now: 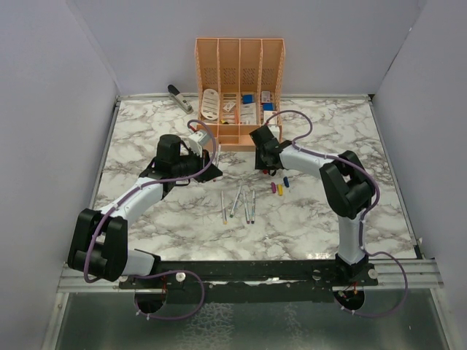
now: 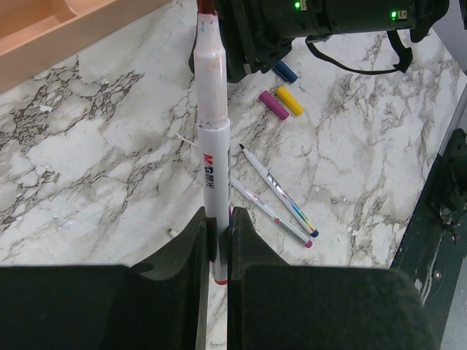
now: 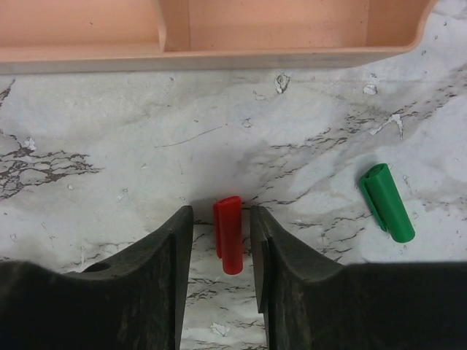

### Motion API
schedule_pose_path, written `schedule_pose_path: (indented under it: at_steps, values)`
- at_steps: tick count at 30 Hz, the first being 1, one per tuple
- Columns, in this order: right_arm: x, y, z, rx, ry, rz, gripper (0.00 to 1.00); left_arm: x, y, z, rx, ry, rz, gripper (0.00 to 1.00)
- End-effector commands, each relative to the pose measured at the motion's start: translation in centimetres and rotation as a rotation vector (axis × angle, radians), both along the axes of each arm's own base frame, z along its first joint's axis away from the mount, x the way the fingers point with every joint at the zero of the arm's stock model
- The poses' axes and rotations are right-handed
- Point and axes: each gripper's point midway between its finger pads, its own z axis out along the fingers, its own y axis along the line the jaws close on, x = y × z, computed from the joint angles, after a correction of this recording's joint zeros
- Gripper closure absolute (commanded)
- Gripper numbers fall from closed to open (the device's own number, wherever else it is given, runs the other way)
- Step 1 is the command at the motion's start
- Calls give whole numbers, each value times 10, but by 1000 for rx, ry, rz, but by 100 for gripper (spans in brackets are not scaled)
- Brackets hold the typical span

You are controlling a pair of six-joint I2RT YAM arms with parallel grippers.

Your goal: Insert the pens into the pen caps

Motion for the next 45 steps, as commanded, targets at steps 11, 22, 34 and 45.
schedule_pose_path:
  at_steps: [11,22,34,45]
  values:
    - [-63,-21,-52,-63,263,20,68,13,-2,10,8,-47,6,100]
    - [-66,-23,-63,-93,304,30,99,13,-2,11,2,-51,14,100]
    - [-3,13,52,38,-19,118,99,21,-9,31,-18,-102,-25,100]
    - [38,13,240,260,-621,151,99,10,-46,61,-43,-213,-114,100]
